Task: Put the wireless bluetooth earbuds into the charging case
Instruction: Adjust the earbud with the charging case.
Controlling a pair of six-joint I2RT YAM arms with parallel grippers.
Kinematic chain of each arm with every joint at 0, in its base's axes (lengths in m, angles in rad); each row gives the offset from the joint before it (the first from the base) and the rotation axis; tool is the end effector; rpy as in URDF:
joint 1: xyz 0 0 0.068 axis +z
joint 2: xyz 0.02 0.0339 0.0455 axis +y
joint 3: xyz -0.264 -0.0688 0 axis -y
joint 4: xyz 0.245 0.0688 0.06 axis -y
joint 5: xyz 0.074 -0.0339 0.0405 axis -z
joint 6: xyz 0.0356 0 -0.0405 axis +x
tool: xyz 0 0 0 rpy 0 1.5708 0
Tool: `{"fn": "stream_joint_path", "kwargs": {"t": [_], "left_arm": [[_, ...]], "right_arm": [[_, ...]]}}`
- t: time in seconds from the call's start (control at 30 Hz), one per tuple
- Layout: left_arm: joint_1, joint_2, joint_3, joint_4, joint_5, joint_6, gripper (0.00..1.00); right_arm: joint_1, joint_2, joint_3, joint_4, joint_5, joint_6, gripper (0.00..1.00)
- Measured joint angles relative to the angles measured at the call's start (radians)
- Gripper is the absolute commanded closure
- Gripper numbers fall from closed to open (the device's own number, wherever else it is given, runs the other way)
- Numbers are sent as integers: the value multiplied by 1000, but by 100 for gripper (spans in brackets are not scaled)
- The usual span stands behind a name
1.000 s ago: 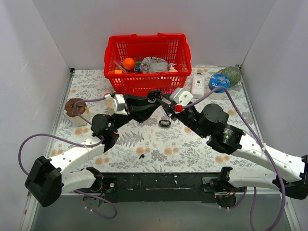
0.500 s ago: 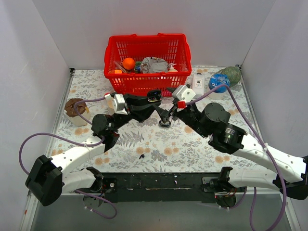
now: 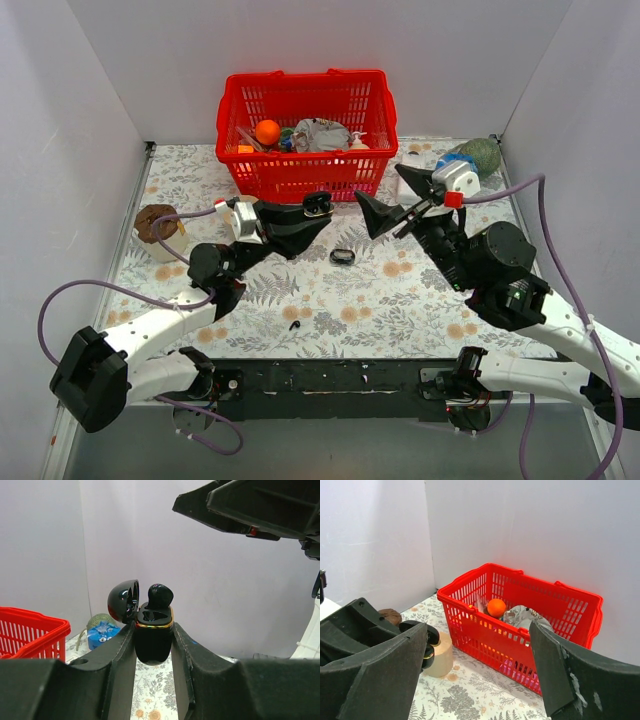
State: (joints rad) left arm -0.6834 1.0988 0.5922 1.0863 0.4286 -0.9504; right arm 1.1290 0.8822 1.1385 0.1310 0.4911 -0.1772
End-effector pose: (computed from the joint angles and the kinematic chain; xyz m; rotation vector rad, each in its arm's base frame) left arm 0.1708 -0.1582 0.3405 0.2970 1.1665 -1.6722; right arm 0.0886 0.1480 0.4773 -0.3645 1.1945 0.5370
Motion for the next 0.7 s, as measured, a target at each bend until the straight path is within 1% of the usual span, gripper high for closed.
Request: {"fn": "stream_joint_path", "kwargs": {"t": [0.17, 0.4, 0.7], "left_arm": [[0, -25, -28, 29, 3, -7, 100], [0, -49, -30, 49, 12, -14, 100], [0, -51, -30, 51, 23, -15, 100]], "right_arm": [[-4, 30, 6, -34, 17, 21, 13], [-4, 106, 12, -141, -20, 35, 13], [-4, 107, 12, -160, -35, 47, 13]]}}
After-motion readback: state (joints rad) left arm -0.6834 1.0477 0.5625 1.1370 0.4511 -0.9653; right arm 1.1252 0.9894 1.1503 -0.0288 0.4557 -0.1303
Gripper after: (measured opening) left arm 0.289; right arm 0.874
